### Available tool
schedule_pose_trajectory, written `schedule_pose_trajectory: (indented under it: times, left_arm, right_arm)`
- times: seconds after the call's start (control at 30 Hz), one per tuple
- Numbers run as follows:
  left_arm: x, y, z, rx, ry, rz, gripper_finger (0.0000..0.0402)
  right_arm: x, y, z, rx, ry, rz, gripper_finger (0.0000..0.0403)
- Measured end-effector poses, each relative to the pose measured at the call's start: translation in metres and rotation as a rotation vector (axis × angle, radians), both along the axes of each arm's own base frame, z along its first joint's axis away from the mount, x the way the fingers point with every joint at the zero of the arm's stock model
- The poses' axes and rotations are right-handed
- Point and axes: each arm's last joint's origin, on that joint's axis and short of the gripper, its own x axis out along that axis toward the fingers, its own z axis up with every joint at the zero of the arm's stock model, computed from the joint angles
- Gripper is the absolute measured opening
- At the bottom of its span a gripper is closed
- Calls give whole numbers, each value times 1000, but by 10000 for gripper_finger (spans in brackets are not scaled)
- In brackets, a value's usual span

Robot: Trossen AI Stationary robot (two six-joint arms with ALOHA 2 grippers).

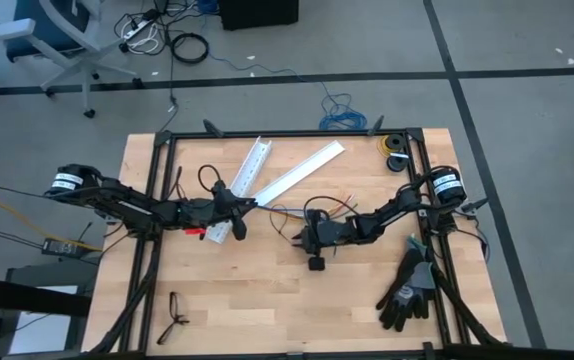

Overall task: Ziptie cables
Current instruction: Wrap the cable wires with the black zip tie

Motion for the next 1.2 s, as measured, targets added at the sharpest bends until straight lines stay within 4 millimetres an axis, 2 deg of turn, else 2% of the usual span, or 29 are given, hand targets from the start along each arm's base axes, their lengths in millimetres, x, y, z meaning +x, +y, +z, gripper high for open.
schedule_pose_trajectory:
  times: [0.33, 0.67, 0.83, 1.2]
  left_arm:
    - [0, 0, 0, -1, -3, 0, 47]
    - [0, 0, 0, -1, -4, 0, 47]
    - [0, 0, 1, -2, -14, 0, 47]
    - [1, 0, 2, -2, -21, 0, 47]
  right_arm:
    - [2, 1, 3, 33, -32, 2, 112]
    - [2, 1, 4, 49, -42, -3, 112]
    - [9, 2, 9, 52, -59, -4, 112]
    - [14, -2, 9, 8, 17, -62, 112]
